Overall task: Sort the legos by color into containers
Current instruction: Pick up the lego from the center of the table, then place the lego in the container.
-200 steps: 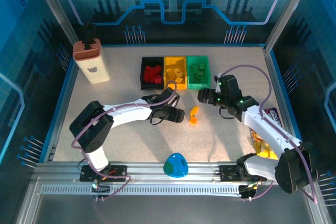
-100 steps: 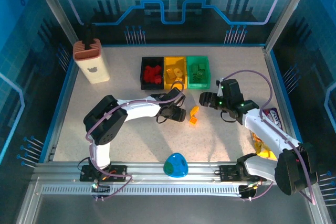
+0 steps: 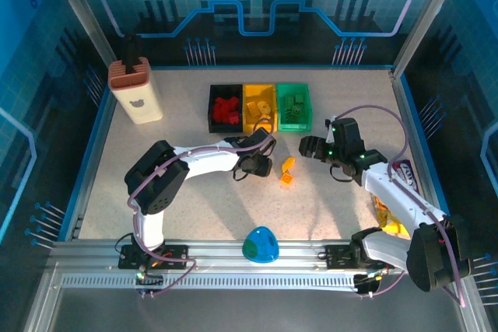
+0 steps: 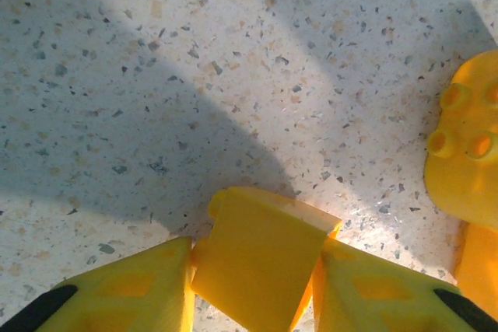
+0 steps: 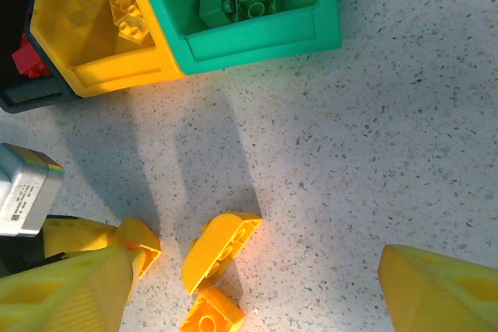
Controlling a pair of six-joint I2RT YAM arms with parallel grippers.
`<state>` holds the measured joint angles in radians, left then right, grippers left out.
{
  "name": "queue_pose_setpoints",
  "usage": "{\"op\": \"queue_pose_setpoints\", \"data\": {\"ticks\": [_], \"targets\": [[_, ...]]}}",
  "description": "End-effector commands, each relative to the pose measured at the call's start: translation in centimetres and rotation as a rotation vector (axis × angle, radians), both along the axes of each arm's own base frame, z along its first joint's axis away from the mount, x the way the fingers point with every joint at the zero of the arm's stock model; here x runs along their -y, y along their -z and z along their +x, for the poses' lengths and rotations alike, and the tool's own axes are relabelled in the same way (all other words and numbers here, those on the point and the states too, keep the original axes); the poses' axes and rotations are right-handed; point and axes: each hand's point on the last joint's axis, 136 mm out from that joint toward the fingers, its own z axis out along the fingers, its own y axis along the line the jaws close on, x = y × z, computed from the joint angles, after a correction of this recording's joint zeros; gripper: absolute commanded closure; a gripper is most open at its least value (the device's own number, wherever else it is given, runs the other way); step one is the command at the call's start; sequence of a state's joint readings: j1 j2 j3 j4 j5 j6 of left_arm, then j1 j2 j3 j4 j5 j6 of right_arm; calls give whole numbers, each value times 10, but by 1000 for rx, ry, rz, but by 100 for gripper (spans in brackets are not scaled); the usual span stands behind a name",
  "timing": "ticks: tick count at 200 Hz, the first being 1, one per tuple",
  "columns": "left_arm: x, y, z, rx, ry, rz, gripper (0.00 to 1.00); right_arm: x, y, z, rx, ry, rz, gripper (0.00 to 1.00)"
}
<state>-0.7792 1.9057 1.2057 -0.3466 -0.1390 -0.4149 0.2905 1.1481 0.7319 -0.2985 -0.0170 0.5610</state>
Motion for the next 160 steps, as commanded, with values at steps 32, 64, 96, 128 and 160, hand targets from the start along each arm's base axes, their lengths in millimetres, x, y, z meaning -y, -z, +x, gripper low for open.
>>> {"op": "queue_pose_setpoints", "data": {"ticks": [32,64,96,128,160], "targets": [[2,-48,17,101,6,-8,63,7,-3,-6,13,25,28,17],[-7,-77,46,150,-44,-38,63,11,0,-12,9,35,25,17],[-24,-109,85,191,-120,-85,63,14,3,-20,4,43,30,17],[-35,-128,124,218,-177,-104,63,15,7,-26,-5,47,42,17],[-42,-136,159,232,-219,-110,63,14,8,-31,-13,41,54,17]]}}
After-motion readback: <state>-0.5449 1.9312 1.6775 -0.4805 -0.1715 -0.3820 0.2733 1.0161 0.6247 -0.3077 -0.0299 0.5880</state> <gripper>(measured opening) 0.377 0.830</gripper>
